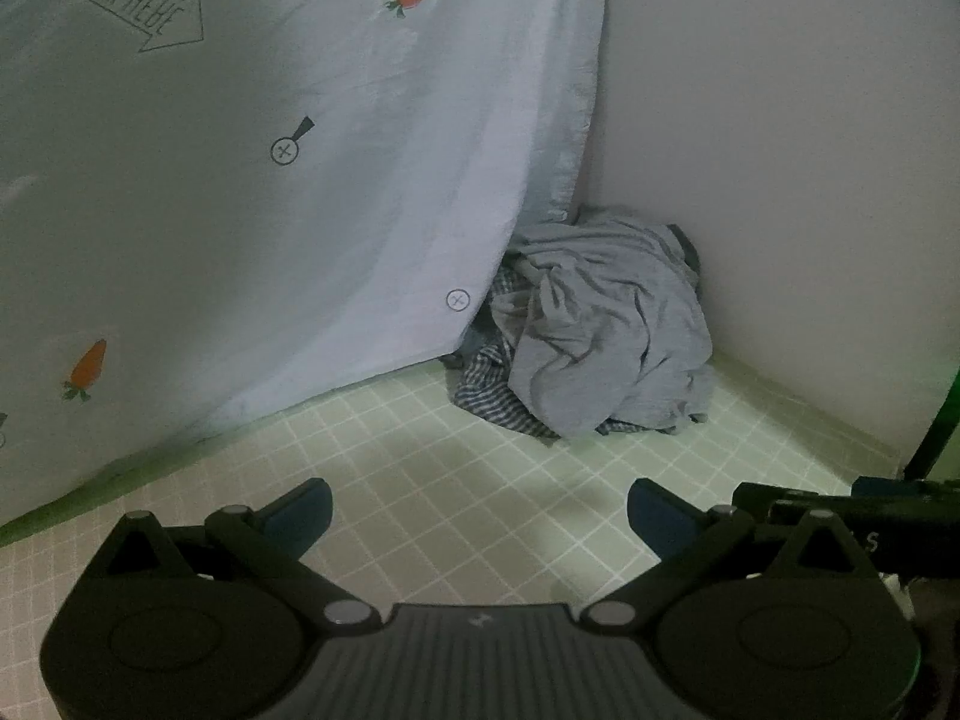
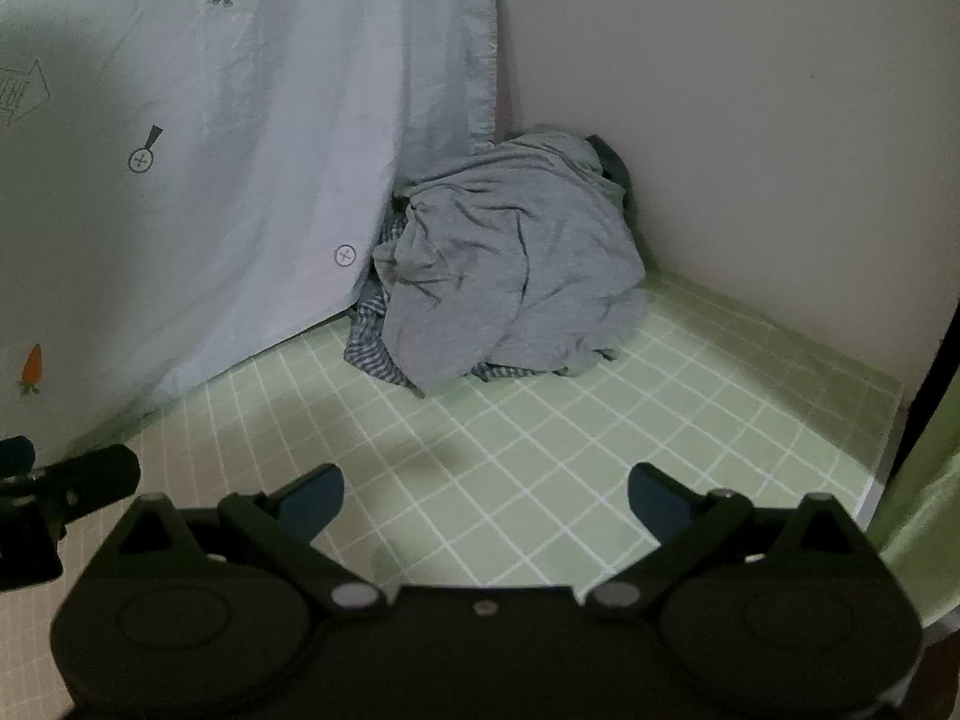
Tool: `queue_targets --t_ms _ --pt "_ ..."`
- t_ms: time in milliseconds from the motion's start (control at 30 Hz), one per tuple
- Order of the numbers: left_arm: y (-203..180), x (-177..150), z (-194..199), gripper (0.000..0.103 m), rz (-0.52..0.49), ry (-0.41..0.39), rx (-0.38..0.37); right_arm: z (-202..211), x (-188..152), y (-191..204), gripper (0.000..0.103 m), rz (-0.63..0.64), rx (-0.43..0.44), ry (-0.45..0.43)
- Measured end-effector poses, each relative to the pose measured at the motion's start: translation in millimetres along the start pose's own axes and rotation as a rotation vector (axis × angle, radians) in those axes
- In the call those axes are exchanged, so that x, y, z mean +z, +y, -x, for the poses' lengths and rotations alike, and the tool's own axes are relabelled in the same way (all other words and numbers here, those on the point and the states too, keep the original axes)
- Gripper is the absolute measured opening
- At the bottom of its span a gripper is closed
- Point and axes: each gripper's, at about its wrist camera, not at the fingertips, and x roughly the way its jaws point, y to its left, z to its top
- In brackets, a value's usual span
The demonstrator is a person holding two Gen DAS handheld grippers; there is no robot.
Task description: Fold clothes
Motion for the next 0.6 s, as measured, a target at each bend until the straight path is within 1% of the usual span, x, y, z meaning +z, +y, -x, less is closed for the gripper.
queue_targets --t_ms 133,367,600 --pt "2.1 -0.9 1.4 0.103 -0.006 0.001 -0.010 1.3 -0.3 -6.7 0.102 -0.010 0.002 0.002" --pt "13.5 -3.4 5.7 0.103 -0.014 0.000 -0.029 4.7 1.4 -3.2 0.102 -0.019 -0.007 0.001" --pt "9.6 -4.7 1.8 0.103 -0.019 0.005 -0.030 5.3 1.6 -7.3 0.102 -0.022 0.001 -0.004"
